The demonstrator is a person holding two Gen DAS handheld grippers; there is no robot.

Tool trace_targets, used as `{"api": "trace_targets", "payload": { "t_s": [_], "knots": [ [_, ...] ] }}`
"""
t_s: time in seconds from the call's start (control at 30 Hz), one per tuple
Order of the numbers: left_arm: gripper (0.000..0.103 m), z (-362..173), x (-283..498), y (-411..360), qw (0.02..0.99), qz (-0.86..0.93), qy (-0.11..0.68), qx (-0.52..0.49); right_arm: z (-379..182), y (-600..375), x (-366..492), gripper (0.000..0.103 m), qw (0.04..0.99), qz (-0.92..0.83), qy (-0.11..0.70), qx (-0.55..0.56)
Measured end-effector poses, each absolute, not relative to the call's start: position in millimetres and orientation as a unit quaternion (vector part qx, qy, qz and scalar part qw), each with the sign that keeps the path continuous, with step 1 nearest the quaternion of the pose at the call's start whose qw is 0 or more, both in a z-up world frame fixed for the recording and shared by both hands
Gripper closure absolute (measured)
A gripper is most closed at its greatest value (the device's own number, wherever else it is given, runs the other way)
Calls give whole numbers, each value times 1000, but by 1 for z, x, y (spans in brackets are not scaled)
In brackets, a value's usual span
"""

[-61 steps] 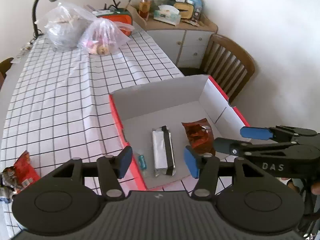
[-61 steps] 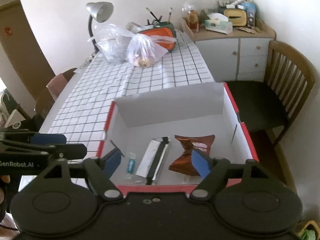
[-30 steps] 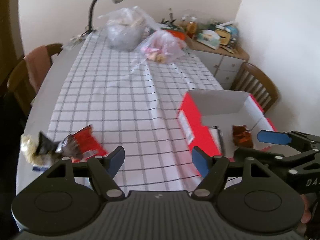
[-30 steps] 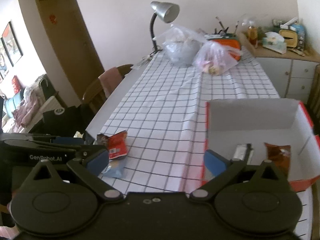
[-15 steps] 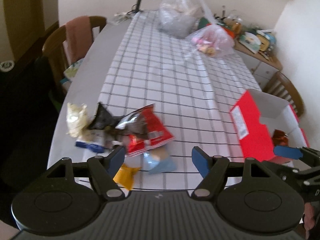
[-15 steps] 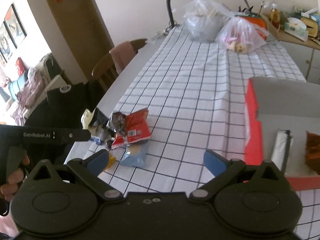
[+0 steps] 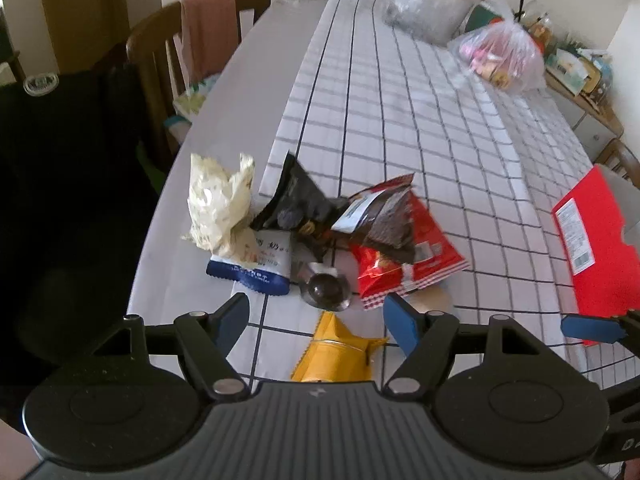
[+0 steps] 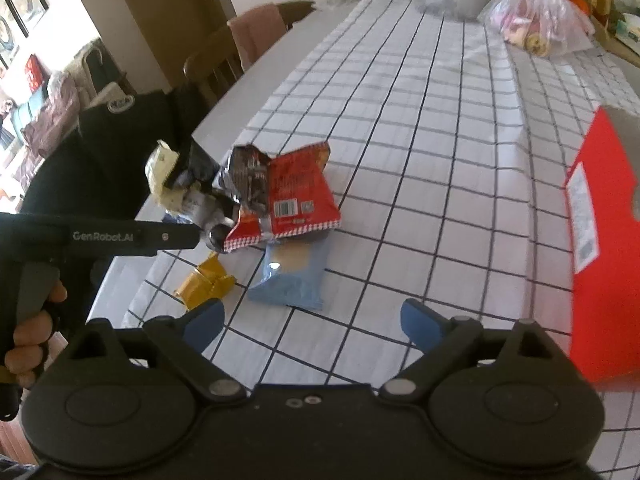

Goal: Organize snacks
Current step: 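Withdraw both open tools from the box back toward the snack pile, then grasp the blue cookie packet with the right tool while the left tool grasps the silver-lidded candy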

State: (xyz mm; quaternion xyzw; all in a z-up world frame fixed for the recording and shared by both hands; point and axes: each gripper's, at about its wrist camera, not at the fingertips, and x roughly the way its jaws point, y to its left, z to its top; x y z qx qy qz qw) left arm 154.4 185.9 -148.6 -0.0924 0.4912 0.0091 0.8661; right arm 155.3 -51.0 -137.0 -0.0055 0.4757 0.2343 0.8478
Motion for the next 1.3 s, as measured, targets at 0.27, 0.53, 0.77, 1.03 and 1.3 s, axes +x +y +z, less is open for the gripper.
{"api": "trace_targets", "payload": {
  "t_s": [0.27,0.53,0.77,1.03,1.3],
  "knots": [
    [30,-175,170,193,855,10,510,-100,-155,-28,169,15,837,241,490,-19],
    [32,-188,187,189,840,5,534,-91,-165,-14,185,21,831,247,498,-31],
    [34,-191,195,185,837,-6,540,-91,-176,-5,194,30,824,245,511,-30],
    [48,-192,194,169,842,3,539,-40,-178,14,191,40,826,239,506,-73],
    [71,-191,188,172,846,6,531,-46,-177,16,182,50,834,234,493,-86]
  ]
}}
